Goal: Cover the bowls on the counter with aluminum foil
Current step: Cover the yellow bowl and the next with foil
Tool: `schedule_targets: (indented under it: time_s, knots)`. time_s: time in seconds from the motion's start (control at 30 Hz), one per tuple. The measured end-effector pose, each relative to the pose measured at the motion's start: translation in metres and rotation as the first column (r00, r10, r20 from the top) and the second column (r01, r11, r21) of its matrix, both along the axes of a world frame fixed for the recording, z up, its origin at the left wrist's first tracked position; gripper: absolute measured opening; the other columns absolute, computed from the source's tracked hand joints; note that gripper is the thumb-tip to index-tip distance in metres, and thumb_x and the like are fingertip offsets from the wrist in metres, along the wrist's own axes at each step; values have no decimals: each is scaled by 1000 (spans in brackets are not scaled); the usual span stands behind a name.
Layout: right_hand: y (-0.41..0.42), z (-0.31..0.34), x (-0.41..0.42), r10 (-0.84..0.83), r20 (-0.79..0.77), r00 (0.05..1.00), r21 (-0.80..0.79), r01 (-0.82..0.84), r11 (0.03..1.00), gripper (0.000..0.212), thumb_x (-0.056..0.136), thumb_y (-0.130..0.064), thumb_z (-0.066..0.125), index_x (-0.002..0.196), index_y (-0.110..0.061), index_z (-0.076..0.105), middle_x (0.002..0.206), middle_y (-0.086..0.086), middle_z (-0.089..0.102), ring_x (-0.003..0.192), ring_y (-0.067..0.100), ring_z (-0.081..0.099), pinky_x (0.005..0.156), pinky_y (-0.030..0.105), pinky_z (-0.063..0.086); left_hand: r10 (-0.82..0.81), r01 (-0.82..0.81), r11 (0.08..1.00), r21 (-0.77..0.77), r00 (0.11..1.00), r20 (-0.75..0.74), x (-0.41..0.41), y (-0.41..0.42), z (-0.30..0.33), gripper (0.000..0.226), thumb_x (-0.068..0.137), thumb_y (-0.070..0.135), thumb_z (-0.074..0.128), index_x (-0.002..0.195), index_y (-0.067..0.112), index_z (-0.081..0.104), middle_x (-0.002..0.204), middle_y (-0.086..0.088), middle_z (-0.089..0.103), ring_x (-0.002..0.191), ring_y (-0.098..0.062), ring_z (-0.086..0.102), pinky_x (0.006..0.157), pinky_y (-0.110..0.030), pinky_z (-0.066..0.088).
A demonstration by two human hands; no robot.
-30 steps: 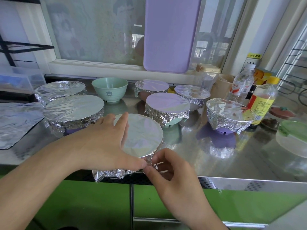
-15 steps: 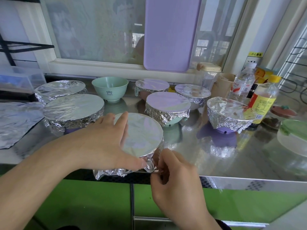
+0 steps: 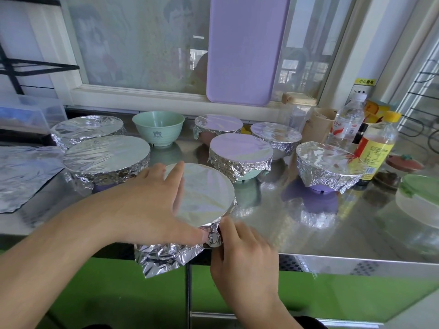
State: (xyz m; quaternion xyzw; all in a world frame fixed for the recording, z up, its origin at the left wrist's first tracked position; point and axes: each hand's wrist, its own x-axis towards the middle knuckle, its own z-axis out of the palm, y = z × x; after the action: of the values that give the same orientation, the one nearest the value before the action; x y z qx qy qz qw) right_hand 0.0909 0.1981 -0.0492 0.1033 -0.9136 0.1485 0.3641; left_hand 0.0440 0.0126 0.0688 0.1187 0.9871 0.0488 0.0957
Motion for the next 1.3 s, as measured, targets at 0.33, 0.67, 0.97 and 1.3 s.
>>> schedule_targets:
  time_s: [0.33,0.67,0.97,1.3]
  knots:
    - [14,18,12,377,23,926,-317,-351,881,20,94,-28,71,99,-18,54,97,-8,50,90,18,53,76,38,49,-10,10,1000,4,1000,8,0,-1,0,154,48,102,54,160,32,-24,163,9,9,157,-15,6,123,-38,29]
    - [4,13,3,404,-64,912,-438,-390,810,39,84,3,76,75,-18,43,76,-10,43,68,11,43,57,30,38,-9,9,1000,11,1000,11,-1,0,1,152,49,103,56,160,34,-24,157,7,16,156,-15,10,121,-37,31]
    - [22,8,6,402,122,908,-346,-341,874,15,78,-6,58,86,-19,56,92,-10,54,86,15,56,69,40,51,5,-5,1000,6,1000,15,1,1,2,152,52,100,57,159,33,-27,166,10,2,159,-15,-1,125,-38,25]
    - [-13,24,14,556,281,783,-773,-159,614,76,102,-65,32,166,-45,-3,170,-30,16,154,-12,14,130,32,19,5,-5,1000,21,1000,9,3,3,3,149,54,94,60,160,33,-25,167,13,-3,159,-13,-3,125,-35,22]
